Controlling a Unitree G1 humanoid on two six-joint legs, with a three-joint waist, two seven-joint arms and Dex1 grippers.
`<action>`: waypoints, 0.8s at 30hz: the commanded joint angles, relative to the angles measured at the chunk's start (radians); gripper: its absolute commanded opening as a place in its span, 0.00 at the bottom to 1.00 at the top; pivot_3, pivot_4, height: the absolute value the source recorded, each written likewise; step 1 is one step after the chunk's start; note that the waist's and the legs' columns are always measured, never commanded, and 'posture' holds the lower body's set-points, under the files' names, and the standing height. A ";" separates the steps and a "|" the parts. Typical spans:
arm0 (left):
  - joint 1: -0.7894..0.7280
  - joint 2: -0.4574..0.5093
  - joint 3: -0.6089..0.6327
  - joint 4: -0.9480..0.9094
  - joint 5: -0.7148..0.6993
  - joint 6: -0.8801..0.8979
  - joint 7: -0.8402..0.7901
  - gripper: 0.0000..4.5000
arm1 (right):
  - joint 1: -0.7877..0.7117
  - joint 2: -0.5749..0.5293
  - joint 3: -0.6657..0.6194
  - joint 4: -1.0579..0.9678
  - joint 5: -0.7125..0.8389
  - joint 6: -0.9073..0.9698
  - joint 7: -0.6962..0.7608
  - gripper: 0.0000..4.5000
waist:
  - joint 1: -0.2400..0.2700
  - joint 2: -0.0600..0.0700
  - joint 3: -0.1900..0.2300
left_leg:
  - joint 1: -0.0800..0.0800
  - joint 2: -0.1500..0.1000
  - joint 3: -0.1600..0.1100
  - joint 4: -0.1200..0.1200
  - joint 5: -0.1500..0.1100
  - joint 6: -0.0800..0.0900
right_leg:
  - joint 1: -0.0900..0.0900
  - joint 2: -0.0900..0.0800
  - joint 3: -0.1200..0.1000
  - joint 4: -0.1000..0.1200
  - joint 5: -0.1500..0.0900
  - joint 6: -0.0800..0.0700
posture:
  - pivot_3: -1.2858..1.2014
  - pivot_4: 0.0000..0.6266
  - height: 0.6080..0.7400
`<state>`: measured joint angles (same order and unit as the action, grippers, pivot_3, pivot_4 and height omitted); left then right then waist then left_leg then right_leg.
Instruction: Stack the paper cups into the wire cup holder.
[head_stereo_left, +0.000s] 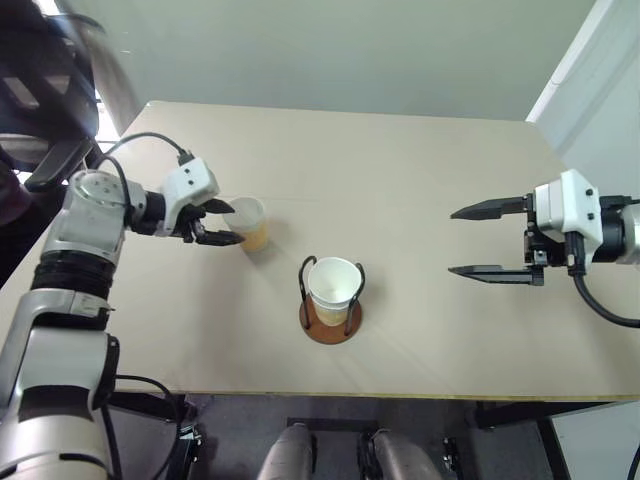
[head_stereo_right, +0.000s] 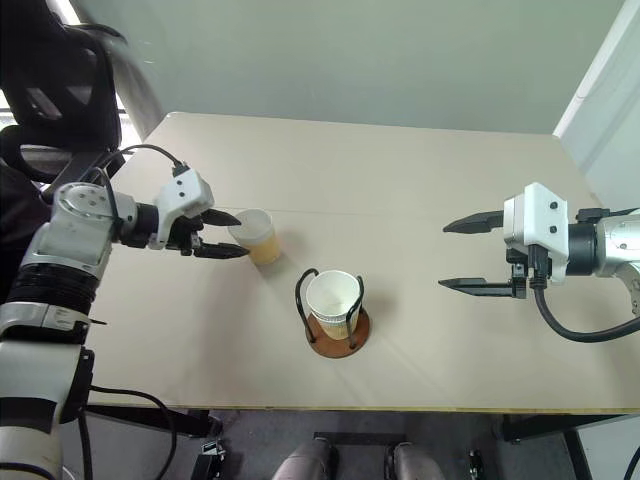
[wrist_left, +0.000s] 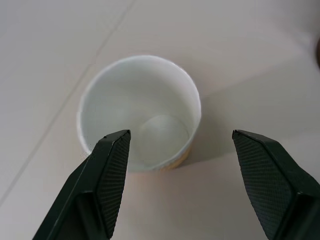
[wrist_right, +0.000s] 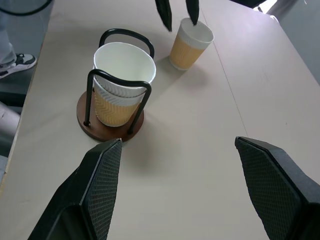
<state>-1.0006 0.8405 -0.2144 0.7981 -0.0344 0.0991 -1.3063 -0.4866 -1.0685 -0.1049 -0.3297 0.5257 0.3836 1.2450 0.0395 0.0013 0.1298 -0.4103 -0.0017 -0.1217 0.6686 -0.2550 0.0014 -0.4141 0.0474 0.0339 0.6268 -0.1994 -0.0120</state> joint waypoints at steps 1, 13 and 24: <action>-0.039 -0.008 -0.011 0.069 0.059 -0.068 0.008 0.77 | 0.006 -0.005 -0.044 -0.042 0.015 0.010 -0.019 0.82 | -0.001 0.000 0.000 | 0.000 0.000 0.000 0.000 0.000 0.000 | 0.000 0.000 0.000 0.000 0.000 0.000 | 0.52 0.24 1.00; -0.132 -0.077 -0.019 0.259 0.172 -0.216 0.060 0.26 | 0.044 -0.010 -0.077 -0.083 0.027 0.036 -0.047 0.82 | -0.002 0.000 0.000 | -0.001 0.000 0.000 0.000 0.002 0.003 | 0.000 0.000 0.000 0.000 0.001 0.002 | 0.52 0.24 1.00; -0.137 0.103 -0.040 -0.095 -0.108 -0.098 -0.308 0.01 | 0.029 -0.001 -0.119 -0.081 0.090 0.054 -0.044 0.82 | -0.006 0.000 0.000 | -0.006 -0.001 0.000 0.001 0.003 0.002 | -0.004 0.000 0.000 -0.001 0.002 0.003 | 0.52 0.24 1.00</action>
<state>-1.1129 0.9039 -0.2427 0.7997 -0.0500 -0.0318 -1.5697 -0.4397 -1.0682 -0.1662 -0.3953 0.5777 0.4345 1.2045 0.0336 0.0009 0.1298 -0.4164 -0.0024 -0.1214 0.6694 -0.2514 0.0038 -0.4182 0.0474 0.0344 0.6262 -0.1978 -0.0091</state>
